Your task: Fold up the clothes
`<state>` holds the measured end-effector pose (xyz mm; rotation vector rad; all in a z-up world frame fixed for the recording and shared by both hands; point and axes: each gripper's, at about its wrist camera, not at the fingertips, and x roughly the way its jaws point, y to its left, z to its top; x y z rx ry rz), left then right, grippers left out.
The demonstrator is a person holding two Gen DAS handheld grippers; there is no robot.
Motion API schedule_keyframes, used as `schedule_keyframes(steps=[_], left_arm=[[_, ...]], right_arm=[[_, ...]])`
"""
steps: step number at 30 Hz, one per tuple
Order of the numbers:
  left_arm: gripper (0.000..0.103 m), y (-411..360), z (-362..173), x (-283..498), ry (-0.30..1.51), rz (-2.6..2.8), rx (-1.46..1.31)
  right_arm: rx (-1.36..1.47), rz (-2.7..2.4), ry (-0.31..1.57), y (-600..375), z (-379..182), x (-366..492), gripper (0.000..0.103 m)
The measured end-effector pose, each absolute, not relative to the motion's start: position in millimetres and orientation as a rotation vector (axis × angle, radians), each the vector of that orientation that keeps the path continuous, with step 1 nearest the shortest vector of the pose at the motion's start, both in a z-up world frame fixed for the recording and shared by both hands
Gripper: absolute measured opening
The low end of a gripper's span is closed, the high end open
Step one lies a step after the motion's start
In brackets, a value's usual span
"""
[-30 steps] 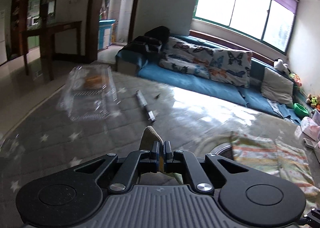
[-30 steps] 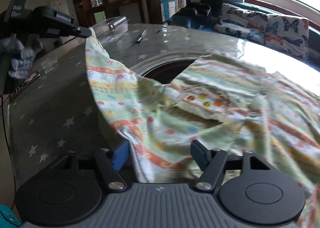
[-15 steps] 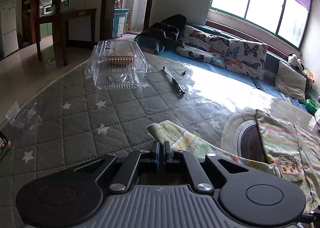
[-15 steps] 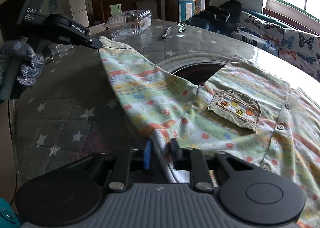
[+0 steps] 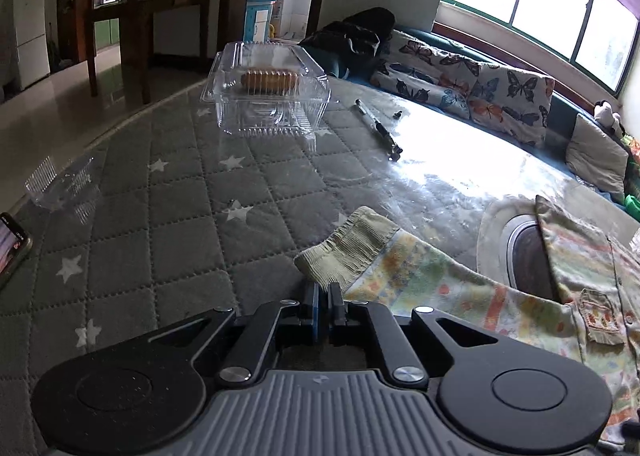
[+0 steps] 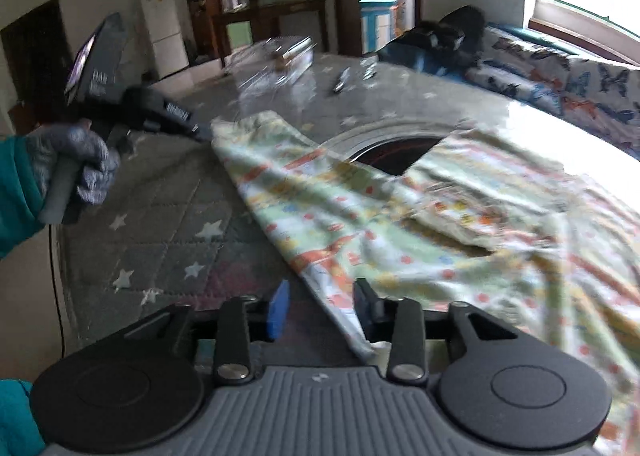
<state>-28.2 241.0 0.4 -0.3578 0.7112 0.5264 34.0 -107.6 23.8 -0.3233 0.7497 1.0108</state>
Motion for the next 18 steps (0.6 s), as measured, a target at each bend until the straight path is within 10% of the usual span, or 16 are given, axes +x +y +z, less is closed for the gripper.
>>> schedule_keyframes(steps=[18], left_arm=[[0.021,193.7,29.2,-14.5,0.684,0.373,-0.302]], right_arm=[[-0.288,0.789,0.844,-190.2,10.0,50.2,0.041]])
